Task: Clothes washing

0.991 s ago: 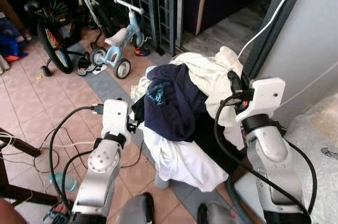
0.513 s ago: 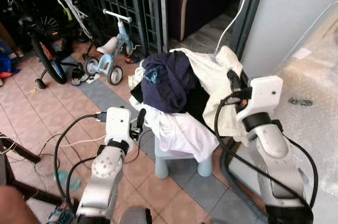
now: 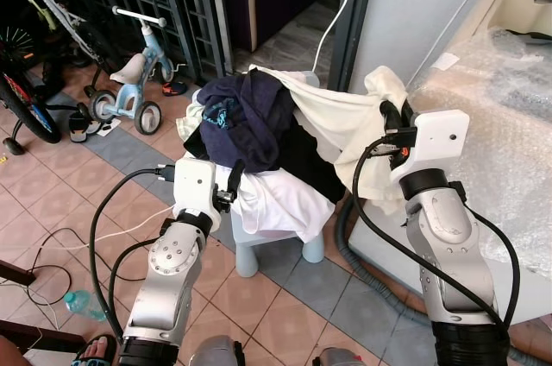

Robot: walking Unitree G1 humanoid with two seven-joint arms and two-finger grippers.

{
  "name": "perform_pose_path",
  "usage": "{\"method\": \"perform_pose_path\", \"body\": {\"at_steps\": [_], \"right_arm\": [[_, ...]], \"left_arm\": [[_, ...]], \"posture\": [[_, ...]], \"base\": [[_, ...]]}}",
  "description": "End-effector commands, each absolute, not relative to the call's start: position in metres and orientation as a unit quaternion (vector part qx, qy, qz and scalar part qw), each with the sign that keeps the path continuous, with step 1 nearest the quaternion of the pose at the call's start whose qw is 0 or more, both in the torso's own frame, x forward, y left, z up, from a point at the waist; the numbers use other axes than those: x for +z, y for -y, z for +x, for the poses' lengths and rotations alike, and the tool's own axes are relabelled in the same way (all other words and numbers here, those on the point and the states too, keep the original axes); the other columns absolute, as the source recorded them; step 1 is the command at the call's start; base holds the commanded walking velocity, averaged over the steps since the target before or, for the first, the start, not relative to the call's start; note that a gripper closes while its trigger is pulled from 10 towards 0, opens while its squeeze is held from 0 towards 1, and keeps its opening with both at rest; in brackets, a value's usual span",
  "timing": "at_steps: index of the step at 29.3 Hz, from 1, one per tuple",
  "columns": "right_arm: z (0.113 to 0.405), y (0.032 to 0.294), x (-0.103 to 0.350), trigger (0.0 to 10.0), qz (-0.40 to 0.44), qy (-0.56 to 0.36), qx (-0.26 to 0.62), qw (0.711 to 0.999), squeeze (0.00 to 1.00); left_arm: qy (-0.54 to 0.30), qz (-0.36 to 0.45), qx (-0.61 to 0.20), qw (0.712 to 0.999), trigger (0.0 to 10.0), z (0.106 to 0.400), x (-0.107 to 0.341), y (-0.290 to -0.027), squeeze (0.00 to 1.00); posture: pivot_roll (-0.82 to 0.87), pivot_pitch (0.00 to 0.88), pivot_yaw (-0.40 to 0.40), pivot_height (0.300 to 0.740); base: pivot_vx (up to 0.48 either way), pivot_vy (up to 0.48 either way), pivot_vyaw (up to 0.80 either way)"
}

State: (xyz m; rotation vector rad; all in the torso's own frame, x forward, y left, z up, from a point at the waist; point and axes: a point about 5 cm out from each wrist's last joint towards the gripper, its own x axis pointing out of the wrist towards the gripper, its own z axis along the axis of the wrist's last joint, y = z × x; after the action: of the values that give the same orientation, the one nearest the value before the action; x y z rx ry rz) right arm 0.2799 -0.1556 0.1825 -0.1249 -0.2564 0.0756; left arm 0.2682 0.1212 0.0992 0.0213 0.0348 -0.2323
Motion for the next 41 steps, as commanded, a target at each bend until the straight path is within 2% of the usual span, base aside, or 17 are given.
{"method": "perform_pose_path", "body": {"at_steps": [1,12,21,25,41], "right_arm": [[0.28,0.159,0.188,10.0,-0.066,0.143,0.025,0.987,0.0],[0.282,0.162,0.191,10.0,-0.079,0.154,0.007,0.985,0.0],[0.283,0.159,0.189,10.0,-0.076,0.151,0.021,0.985,0.0],[0.281,0.15,0.19,10.0,-0.077,0.159,0.057,0.983,0.0],[0.281,0.137,0.187,10.0,-0.073,0.153,0.112,0.979,0.0]], "left_arm": [[-0.008,0.013,-0.119,0.993,10.0,0.268,0.103,-0.121,0.0],[-0.011,0.01,-0.119,0.993,10.0,0.267,0.102,-0.122,0.0],[-0.014,0.003,-0.106,0.994,10.0,0.267,0.101,-0.123,0.0],[-0.009,-0.003,-0.092,0.996,10.0,0.27,0.104,-0.128,0.0],[-0.001,-0.011,-0.08,0.997,10.0,0.268,0.106,-0.133,0.0]], "posture": [[-0.06,0.061,0.062,0.74],[-0.06,0.066,0.066,0.74],[-0.06,0.068,0.065,0.74],[-0.06,0.069,0.065,0.74],[-0.05,0.067,0.062,0.74]], "base": [[0.0,-0.371,-0.8],[0.0,-0.405,-0.8],[0.0,0.0,-0.8],[0.0,0.0,0.0],[0.32,0.0,0.0]]}}
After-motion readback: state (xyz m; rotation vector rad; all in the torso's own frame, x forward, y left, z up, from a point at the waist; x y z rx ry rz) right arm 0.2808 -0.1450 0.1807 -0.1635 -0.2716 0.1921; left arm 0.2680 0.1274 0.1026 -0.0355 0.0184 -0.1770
